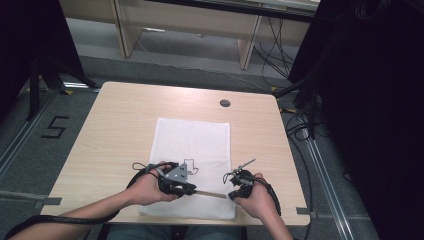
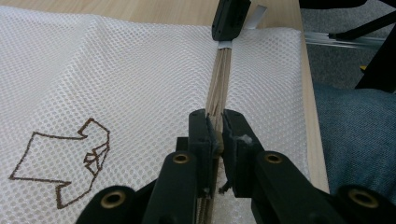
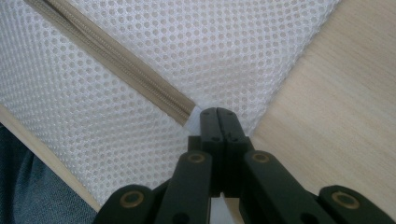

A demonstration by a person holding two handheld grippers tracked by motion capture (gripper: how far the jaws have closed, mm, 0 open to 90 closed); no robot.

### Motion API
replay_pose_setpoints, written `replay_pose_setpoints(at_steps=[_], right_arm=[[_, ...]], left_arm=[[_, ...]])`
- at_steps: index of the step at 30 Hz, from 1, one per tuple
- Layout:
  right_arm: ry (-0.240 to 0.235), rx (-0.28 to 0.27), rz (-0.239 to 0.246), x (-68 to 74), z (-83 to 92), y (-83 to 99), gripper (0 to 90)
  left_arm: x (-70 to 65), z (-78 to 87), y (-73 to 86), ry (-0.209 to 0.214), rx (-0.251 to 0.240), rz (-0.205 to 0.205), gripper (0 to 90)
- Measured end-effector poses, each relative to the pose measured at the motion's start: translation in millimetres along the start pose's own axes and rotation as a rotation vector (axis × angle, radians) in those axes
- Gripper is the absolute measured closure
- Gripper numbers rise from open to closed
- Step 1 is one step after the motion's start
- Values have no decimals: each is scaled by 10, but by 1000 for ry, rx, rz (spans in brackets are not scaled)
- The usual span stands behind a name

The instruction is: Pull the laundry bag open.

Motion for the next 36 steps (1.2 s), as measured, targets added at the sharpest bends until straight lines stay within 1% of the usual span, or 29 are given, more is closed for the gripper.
replay_pose_setpoints(at_steps=[1, 5, 6, 7, 8, 10, 11, 14, 20, 21, 22, 26, 31, 36], right_arm=[[-1, 0, 0, 0, 0, 1, 900], [-2, -1, 0, -1, 0, 1, 900], [-3, -2, -1, -2, 0, 1, 900], [-3, 0, 0, -2, 0, 1, 900], [-1, 0, -1, -1, 0, 1, 900], [-2, 0, 0, 0, 0, 1, 900], [-1, 0, -1, -1, 0, 1, 900], [1, -1, -1, 0, 0, 0, 900], [-8, -6, 6, -6, 0, -4, 900], [-5, -6, 7, -11, -3, -3, 900], [-3, -1, -3, -2, 1, 2, 900], [4, 1, 0, 0, -2, 0, 900], [-2, -3, 6, -6, -3, -3, 900], [-2, 0, 0, 0, 0, 1, 900]], left_arm=[[-1, 3, 1, 4, 3, 1, 821], [0, 4, -1, 0, 3, -2, 821], [7, 15, -7, -1, -3, 0, 821], [13, 22, -2, -5, 6, -9, 821], [11, 25, -7, 2, -1, -6, 821], [17, 34, -3, -5, 3, -5, 821], [10, 39, -15, 0, -9, 6, 821], [6, 42, -10, -3, -4, -4, 821], [14, 37, -19, -4, -12, 4, 821], [14, 37, -19, -4, -12, 4, 821], [7, 42, -18, -5, -10, 2, 821], [9, 41, -11, -4, -10, 0, 821], [12, 42, -6, 2, -8, 6, 821], [8, 44, -5, 2, -8, 5, 821]])
Point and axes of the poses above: each handheld gripper's, and its own axes: z roughly backward along the jaws, y roughly out of its underside, x roughly to its left, the point moved 9 cm from there along -z, roughly forward along the jaws, and after that the axes turned 11 degrees about z, right-handed, at the moved point
